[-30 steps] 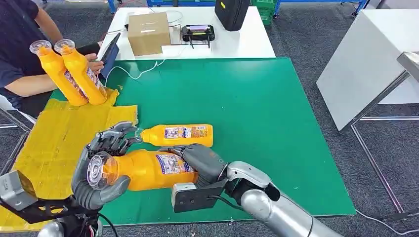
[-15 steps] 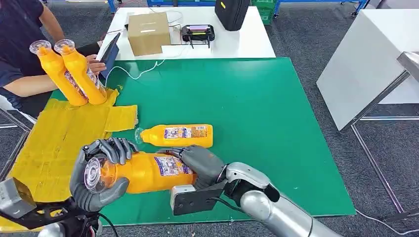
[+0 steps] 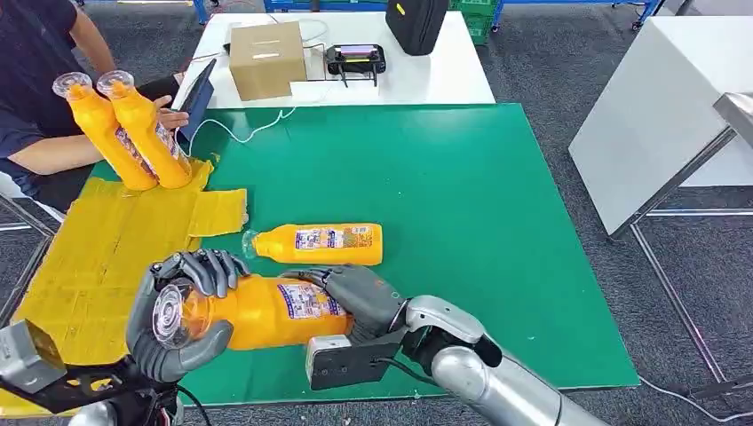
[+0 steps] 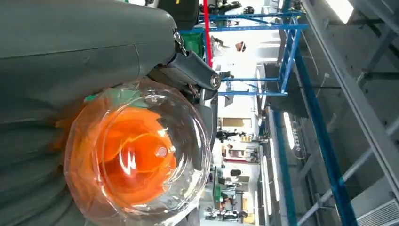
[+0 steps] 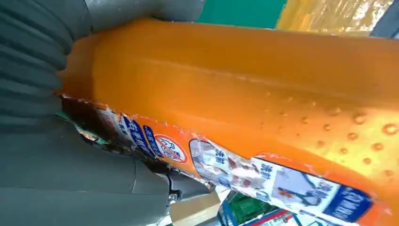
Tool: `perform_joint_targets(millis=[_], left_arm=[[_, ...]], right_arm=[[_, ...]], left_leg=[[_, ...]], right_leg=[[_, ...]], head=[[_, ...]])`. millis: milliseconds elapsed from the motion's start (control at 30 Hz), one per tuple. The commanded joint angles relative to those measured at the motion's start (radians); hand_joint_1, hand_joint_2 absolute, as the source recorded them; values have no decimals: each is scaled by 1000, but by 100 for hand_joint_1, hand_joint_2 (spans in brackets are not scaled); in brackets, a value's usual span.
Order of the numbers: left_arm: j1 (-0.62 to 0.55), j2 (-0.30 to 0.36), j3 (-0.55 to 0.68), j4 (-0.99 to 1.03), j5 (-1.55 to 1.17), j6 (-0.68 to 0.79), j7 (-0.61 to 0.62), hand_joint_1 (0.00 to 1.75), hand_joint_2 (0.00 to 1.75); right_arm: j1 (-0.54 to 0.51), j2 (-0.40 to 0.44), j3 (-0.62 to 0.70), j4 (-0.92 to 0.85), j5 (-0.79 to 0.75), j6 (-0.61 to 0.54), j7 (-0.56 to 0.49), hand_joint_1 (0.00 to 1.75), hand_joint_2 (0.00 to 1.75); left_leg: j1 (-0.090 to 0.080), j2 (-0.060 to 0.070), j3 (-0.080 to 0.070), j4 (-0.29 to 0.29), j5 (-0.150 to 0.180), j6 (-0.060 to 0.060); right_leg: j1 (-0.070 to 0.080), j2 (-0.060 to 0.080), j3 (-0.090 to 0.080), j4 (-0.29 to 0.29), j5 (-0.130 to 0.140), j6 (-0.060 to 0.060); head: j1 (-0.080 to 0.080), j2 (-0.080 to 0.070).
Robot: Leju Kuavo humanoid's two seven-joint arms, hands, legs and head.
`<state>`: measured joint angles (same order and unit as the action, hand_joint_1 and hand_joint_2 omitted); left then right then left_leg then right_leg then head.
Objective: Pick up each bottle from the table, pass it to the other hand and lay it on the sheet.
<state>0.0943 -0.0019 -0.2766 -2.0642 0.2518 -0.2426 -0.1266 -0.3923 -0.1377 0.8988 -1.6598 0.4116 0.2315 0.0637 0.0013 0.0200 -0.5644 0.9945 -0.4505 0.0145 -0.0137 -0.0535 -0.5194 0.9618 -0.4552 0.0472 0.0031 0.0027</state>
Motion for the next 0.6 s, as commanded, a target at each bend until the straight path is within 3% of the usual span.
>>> perform_joint_targets(millis=[33,167,433,500,600], left_arm=[[-4,-9,24,5,-15,21,2,175,175],[16,-14,43,-12,-54,33,-7,175,175],[25,-21,55,-21,-83,50,-16,175,175],[51,-18,77,-28,-133,67,-39,175,175],[96,-35,141,-62,-311,120,-94,175,175]], right_arm=[[39,-38,-6,-34,48,-29,15,0,0],[117,-68,-70,-72,110,-47,7,0,0],[151,-68,-103,-94,137,-53,5,0,0],[175,-168,-121,-156,145,-79,30,0,0],[342,-256,-236,-265,217,-130,0,0,0]], left_leg=[[1,-2,-1,0,0,-1],[1,-3,1,0,0,0],[0,-1,0,1,0,-1],[1,-2,0,0,0,-1],[0,-5,0,0,0,0]], right_leg=[[0,2,0,0,0,-1],[0,2,2,-1,0,-1],[0,4,0,0,0,-2],[0,2,0,0,0,-2],[0,-1,2,-1,-1,-1]], head=[[0,0],[-1,0],[0,0],[-1,0],[-1,0]])
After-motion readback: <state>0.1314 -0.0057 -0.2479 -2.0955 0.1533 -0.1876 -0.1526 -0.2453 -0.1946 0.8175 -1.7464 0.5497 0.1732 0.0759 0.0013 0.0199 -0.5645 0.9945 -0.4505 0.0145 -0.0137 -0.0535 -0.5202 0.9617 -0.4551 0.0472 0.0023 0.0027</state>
